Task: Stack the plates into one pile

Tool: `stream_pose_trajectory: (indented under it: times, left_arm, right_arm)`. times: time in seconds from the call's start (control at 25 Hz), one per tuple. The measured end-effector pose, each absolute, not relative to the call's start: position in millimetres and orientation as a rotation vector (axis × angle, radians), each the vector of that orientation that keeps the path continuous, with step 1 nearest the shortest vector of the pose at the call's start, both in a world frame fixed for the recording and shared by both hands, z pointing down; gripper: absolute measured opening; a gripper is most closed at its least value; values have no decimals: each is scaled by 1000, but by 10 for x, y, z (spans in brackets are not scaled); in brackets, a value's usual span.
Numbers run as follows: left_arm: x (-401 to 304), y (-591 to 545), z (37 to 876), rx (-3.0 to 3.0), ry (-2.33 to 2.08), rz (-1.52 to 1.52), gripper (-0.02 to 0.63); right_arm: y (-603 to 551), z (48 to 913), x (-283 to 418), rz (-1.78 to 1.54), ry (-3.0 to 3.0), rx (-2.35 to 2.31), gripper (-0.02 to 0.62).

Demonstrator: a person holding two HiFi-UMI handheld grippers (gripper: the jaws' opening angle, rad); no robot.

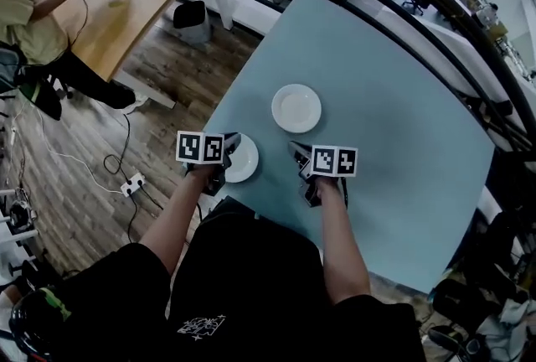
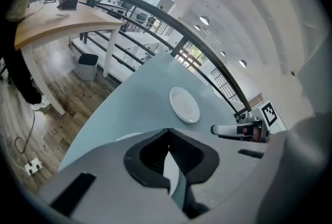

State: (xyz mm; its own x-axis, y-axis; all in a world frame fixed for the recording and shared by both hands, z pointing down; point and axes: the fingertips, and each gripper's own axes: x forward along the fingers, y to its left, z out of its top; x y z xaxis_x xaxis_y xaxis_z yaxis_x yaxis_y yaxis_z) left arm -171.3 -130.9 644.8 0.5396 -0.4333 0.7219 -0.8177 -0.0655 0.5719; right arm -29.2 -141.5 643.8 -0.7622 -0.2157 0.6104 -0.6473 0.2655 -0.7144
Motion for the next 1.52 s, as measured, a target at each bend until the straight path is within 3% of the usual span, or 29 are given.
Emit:
stream_pose_trajectory:
  times: [0.88, 0.96, 1.08, 1.52]
  left_arm:
    - [-2811, -349, 6941, 1432, -1131, 263, 26]
    - [-2791, -331, 6964, 1427, -1100, 246, 62]
    - [-2747, -352, 6999, 1429, -1064, 249, 67]
    - [-2663, -442, 7115, 1406, -944, 198, 84]
  right_arm:
    - [-780, 6921, -1230, 1466, -2011, 491, 9]
    - [-767, 6946, -1242, 1465, -2002, 496, 28]
    - [-776, 6976, -1231, 1468, -1986, 506, 112]
    - [-821, 7126, -1243, 1522, -1929, 575, 115]
